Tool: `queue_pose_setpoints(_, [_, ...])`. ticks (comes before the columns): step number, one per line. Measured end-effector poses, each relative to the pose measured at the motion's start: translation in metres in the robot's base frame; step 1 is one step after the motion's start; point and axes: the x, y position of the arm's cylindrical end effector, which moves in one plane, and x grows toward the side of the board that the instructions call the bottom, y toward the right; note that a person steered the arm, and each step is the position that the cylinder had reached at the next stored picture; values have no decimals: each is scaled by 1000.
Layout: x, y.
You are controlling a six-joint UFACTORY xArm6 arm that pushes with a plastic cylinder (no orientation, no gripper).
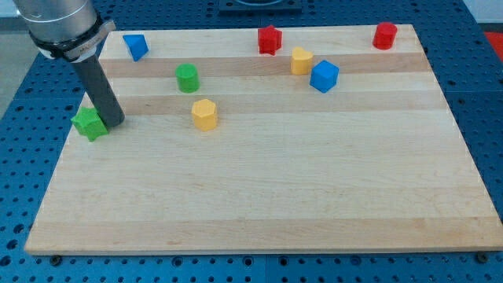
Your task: Push the yellow hexagon to the center right of the board
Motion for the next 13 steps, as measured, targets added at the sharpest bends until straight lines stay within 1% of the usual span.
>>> queue_pose_setpoints(1, [18,50])
queue_pose_setpoints(2, [-18,52])
queue_pose_setpoints(3, [-42,67])
queue_pose_setpoints(5, [-56,192])
queue_pose_setpoints(6, [-53,209])
queue_pose_setpoints(7, [-67,201])
queue_pose_setpoints(8, [-78,149])
queue_pose_setpoints(9, [-60,65])
queue_pose_setpoints(10, [-24,45])
queue_pose_setpoints(11, [-8,99])
queue_pose_setpoints(12, [-1,202])
queue_pose_setpoints(13, [-1,251])
